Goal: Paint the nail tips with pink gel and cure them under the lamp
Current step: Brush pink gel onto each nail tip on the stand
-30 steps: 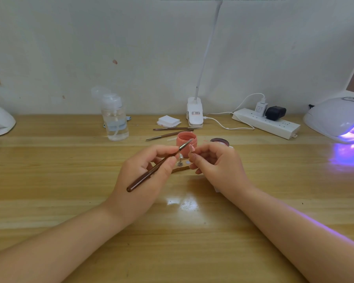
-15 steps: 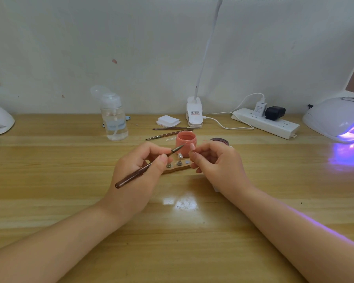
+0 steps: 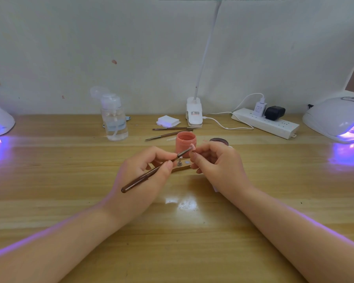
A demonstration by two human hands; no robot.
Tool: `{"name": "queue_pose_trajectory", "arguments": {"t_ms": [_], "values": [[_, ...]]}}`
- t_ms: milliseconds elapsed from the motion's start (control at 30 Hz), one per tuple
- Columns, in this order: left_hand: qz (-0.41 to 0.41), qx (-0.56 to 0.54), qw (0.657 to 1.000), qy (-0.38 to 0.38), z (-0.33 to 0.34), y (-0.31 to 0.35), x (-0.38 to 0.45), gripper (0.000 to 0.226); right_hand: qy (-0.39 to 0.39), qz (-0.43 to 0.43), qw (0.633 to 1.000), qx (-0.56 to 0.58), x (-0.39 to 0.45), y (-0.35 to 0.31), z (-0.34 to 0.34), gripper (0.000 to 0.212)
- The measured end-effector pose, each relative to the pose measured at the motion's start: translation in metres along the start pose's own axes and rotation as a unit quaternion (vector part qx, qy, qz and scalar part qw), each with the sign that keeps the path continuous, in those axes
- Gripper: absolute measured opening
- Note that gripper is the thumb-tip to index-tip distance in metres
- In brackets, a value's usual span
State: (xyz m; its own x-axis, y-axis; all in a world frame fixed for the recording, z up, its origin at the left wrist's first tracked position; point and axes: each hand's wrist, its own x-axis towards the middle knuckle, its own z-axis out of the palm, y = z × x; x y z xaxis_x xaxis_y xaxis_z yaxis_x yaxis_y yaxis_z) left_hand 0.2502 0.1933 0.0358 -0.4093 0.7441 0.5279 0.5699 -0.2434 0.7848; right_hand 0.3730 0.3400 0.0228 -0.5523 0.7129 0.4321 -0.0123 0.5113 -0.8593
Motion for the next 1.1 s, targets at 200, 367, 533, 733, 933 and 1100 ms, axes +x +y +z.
{"name": "queue_pose_trajectory", "arguments": {"t_ms": [200,367,533,733,933,1100], "values": [[0.008,0.003,1.0,0.001,-0.001,-0.001,-0.001,0.017,0.005,-0.001,1.0,0.004,0.0,0.0,0.001,0.008],[0.007,0.009,1.0,0.016,-0.004,-0.002,-0.001,0.016,0.004,0.006,1.0,0.005,0.0,0.0,0.0,0.003],[0.018,0.021,1.0,-0.005,-0.002,0.001,0.0,0.017,0.003,0.005,1.0,0.008,-0.001,-0.001,0.0,0.011],[0.025,0.014,1.0,0.007,-0.007,0.0,0.001,0.016,0.006,0.006,1.0,0.006,0.0,0.0,0.0,0.007],[-0.004,0.011,1.0,0.003,-0.007,-0.003,0.003,0.015,0.003,0.009,1.0,0.005,0.0,0.001,-0.001,0.003],[-0.023,-0.023,0.998,0.055,-0.011,0.003,0.016,0.014,0.004,0.009,1.0,0.0,0.001,0.0,0.0,0.006]]}}
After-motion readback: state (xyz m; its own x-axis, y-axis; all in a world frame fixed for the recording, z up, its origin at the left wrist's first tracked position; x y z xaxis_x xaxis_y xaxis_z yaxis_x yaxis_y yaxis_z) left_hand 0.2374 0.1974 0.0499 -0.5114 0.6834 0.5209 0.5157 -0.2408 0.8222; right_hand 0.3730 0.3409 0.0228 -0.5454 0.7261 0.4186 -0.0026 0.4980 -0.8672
